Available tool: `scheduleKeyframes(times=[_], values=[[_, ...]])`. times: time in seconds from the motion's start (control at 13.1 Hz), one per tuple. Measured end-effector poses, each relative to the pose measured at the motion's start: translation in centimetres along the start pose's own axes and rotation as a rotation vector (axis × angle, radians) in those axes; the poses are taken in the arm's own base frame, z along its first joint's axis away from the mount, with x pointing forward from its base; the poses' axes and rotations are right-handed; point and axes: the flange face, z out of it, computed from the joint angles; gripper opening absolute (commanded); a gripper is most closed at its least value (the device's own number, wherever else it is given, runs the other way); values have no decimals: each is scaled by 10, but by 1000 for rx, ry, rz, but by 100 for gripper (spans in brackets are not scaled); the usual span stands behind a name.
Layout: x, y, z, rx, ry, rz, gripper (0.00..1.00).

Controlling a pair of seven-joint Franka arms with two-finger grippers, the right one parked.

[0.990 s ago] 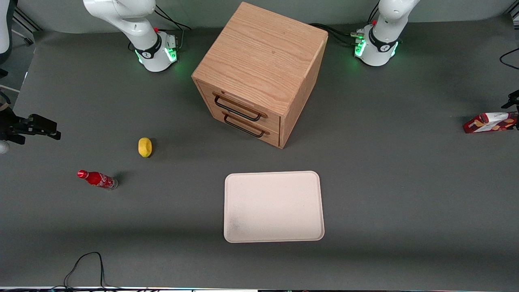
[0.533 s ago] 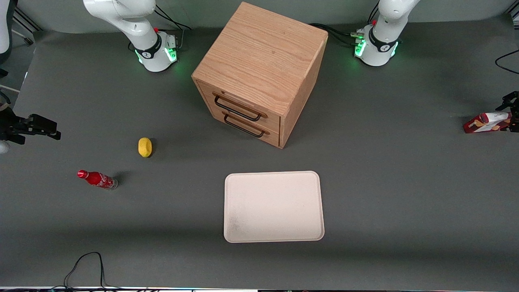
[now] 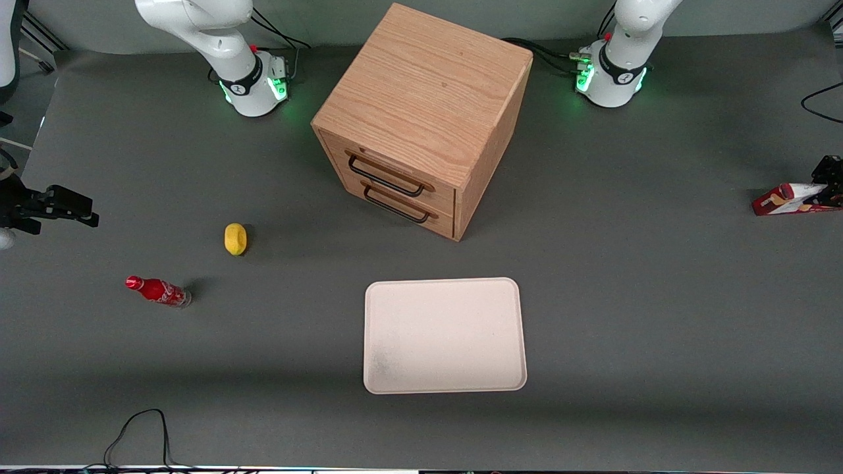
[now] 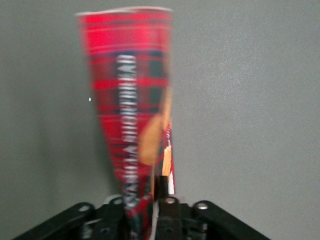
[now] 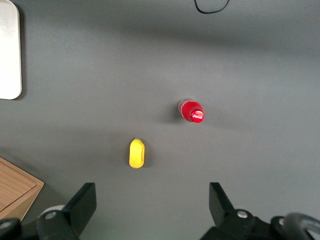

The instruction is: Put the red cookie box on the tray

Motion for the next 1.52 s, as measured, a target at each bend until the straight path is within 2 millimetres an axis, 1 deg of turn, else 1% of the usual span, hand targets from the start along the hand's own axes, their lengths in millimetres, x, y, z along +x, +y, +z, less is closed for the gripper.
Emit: scheduleKeyframes(times=[0.23, 0.38, 0.46, 0.53, 0.61, 0.69, 0.84, 1.07, 1.22, 1.3, 1.37, 1.45, 1.52], values=[[1, 2, -2, -3, 3, -2, 0], [1, 9, -8, -1, -1, 8, 0], [1, 15, -14, 9, -16, 15, 0], [2, 23, -26, 24, -36, 22, 0], [3, 32, -45, 39, -56, 26, 0], [4, 42, -69, 51, -72, 25, 0], [0, 59, -125, 80, -95, 14, 0], [-13, 78, -215, 139, -64, 7, 0], [-20, 86, -264, 161, -22, -10, 0], [-19, 88, -284, 163, -3, -18, 0], [-17, 88, -299, 158, 10, -26, 0], [-15, 87, -308, 152, 20, -31, 0], [-13, 87, -312, 147, 26, -34, 0]])
